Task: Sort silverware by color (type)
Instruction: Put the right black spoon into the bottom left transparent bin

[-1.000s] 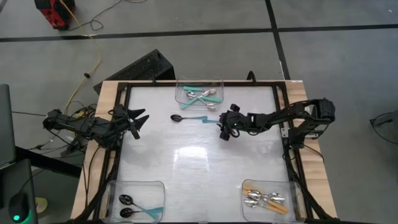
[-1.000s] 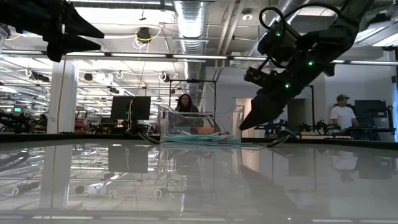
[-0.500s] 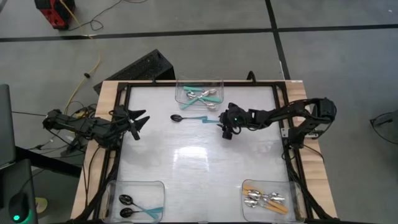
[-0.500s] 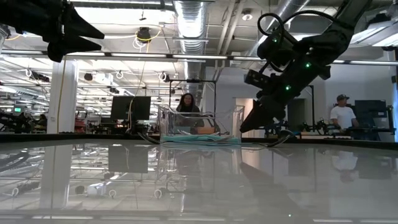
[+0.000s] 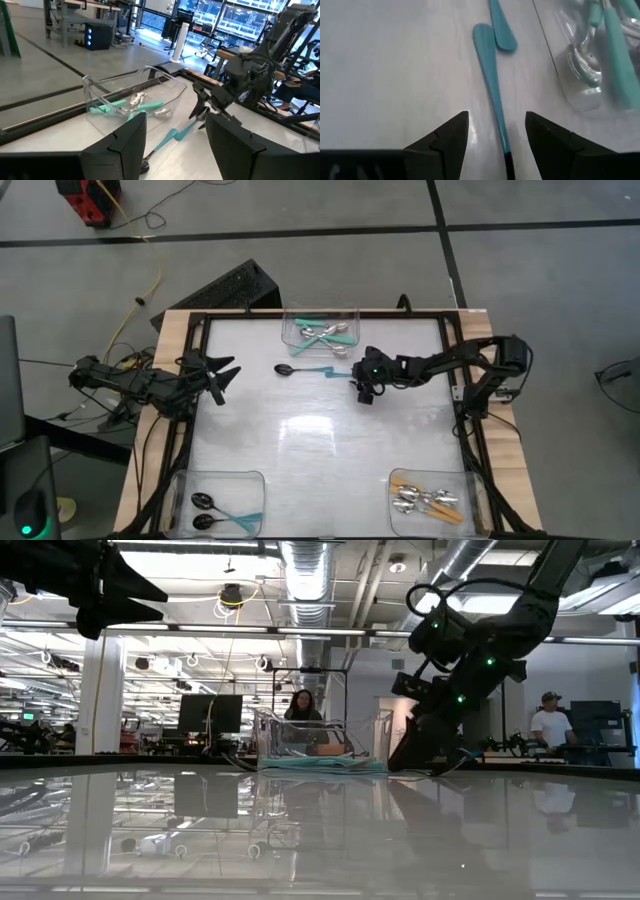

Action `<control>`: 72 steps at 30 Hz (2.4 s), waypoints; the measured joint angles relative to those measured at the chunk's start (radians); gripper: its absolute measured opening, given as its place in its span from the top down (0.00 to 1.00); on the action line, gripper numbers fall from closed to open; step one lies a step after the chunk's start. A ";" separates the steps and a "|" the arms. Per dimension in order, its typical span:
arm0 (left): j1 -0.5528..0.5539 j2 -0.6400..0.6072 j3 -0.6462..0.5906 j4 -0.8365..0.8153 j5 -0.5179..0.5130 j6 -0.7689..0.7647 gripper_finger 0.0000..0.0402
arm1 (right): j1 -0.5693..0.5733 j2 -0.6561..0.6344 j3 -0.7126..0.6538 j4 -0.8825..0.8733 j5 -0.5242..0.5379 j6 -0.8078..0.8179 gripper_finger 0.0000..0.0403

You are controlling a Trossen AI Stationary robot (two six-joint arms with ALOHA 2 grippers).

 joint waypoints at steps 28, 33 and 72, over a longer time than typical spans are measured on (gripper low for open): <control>0.000 0.000 0.000 -0.005 0.002 0.005 0.53 | -0.057 0.013 0.026 0.008 -0.001 -0.037 0.45; 0.000 0.000 0.000 -0.004 0.002 0.005 0.53 | -0.059 0.013 0.026 0.008 -0.014 -0.037 0.45; 0.000 0.000 0.000 0.000 0.002 -0.016 0.53 | -0.062 0.115 0.028 0.170 -0.131 -0.028 0.45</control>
